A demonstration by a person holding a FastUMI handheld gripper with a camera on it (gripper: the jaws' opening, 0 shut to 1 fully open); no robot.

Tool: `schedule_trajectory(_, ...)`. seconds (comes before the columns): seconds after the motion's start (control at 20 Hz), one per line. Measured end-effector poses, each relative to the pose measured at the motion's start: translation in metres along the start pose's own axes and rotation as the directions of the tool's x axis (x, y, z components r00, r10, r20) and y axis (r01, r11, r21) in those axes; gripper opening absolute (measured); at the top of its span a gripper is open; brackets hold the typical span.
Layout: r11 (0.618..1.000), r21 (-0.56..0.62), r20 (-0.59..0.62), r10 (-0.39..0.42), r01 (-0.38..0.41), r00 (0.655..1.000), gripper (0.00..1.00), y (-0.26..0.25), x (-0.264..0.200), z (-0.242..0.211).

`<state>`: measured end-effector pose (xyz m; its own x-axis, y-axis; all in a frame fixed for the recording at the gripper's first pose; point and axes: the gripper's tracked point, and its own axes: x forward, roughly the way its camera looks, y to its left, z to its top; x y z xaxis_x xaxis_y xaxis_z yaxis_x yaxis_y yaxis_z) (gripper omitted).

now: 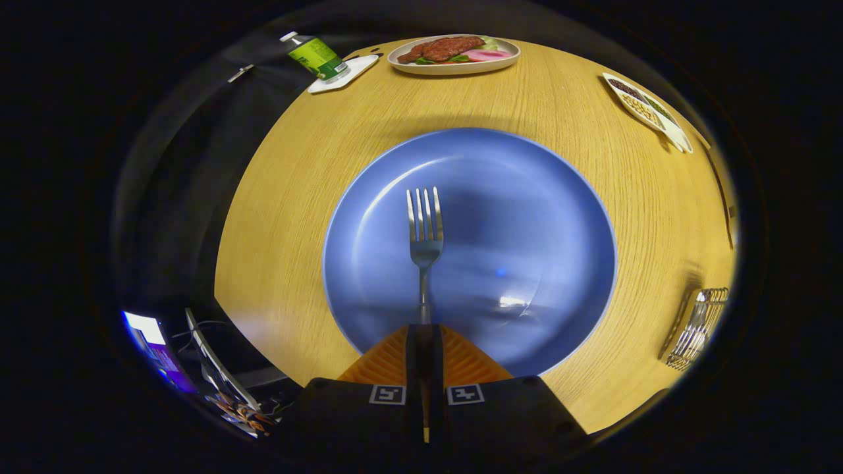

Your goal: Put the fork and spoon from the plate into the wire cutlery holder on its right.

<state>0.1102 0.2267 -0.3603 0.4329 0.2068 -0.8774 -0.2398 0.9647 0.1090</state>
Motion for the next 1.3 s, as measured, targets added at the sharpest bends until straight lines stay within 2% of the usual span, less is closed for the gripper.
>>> schedule_trajectory(0.2,0.999,-0.007,0.027,0.046,-0.045,0.999,0.08,-0.008,-0.02,0.001)
schedule_trajectory(0.4,0.996,-0.016,0.047,0.088,-0.087,0.995,0.08,-0.021,-0.065,-0.001)
schedule_trajectory(0.65,0.994,-0.08,0.071,0.078,-0.072,0.994,0.08,-0.059,-0.139,-0.01)
schedule_trajectory(0.95,0.991,-0.132,-0.043,-0.015,0.009,0.999,0.08,-0.129,-0.206,-0.044)
schedule_trajectory(1.05,0.986,-0.156,-0.091,-0.069,0.055,0.993,0.08,-0.156,-0.224,-0.051)
schedule_trajectory(1.3,0.976,-0.201,-0.197,-0.123,0.082,0.973,0.08,-0.209,-0.257,-0.069)
